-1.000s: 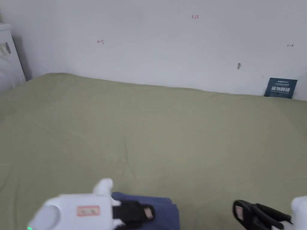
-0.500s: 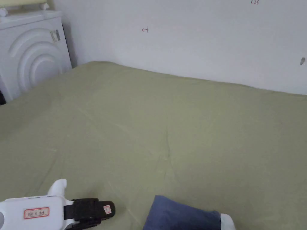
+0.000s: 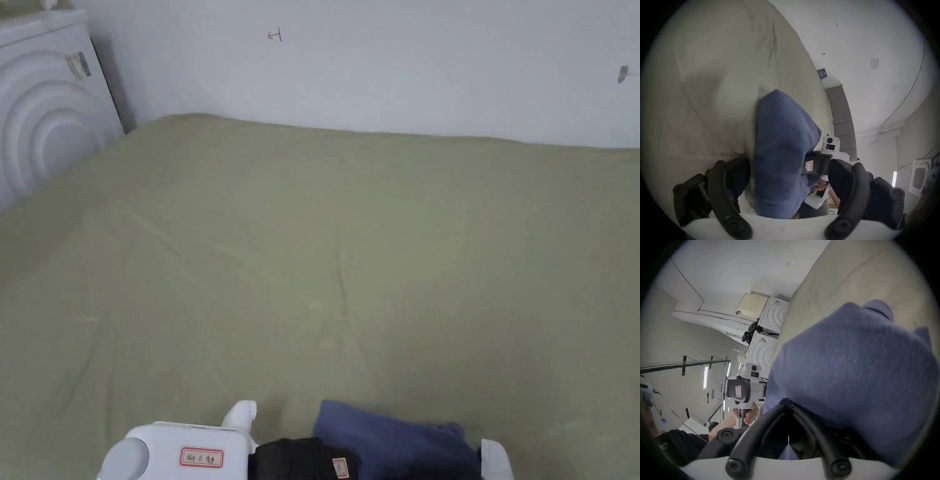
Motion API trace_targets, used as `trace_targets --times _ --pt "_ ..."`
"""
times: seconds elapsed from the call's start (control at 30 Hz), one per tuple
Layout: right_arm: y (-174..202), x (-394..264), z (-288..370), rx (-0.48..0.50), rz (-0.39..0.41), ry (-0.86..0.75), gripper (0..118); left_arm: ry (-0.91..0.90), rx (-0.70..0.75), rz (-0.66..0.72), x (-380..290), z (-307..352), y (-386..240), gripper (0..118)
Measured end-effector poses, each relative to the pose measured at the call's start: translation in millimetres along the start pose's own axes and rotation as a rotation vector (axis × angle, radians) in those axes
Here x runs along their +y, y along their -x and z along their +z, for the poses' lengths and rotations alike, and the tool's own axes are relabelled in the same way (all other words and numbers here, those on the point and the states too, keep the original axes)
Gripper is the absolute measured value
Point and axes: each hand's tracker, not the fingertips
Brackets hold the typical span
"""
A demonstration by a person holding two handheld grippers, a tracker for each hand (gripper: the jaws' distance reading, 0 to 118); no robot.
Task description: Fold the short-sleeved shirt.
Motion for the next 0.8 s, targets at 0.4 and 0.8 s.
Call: trace_targets --times 0.4,0.8 --pt "4 -1 6 -0.038 0.049 -0.021 0 0.003 0.036 -0.064 -3 0 26 29" --pt "32 -13 68 -0.238 0.156 -0.161 0 -0.103 0.198 -0.155 60 136 26 28"
